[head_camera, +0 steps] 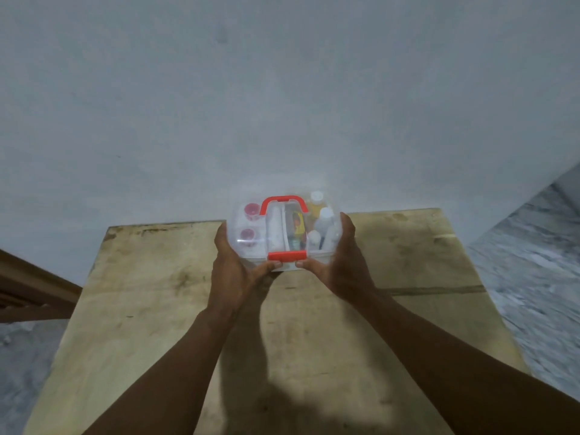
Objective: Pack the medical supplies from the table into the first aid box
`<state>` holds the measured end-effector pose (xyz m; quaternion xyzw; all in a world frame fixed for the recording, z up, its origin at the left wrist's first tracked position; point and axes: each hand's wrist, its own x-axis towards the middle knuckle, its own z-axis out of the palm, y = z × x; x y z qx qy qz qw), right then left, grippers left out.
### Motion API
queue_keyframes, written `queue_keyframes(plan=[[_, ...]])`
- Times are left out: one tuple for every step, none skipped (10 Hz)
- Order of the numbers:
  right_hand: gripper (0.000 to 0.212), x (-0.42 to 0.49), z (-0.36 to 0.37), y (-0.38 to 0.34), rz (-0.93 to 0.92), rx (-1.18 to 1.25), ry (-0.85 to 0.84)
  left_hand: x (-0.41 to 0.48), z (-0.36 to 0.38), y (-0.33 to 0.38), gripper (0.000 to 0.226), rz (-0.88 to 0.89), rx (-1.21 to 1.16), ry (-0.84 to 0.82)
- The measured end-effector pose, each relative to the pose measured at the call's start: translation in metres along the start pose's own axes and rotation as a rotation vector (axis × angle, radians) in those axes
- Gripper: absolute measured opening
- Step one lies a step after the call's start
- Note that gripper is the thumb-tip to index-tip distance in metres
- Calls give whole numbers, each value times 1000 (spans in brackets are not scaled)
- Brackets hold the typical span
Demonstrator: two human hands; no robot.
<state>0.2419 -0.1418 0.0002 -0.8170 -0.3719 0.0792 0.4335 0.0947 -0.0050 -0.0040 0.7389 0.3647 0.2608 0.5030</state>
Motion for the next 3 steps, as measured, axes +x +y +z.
queue_keyframes(plan=[[118,0,-1,5,49,-14,-66,-1,1,2,109,-53,60,-26],[126,7,-14,1,168,-75,-224,2,-7,16,142,-180,132,-98],[106,4,-46,-21,307,-231,-213,-11,-20,30,157,-219,267,-23]])
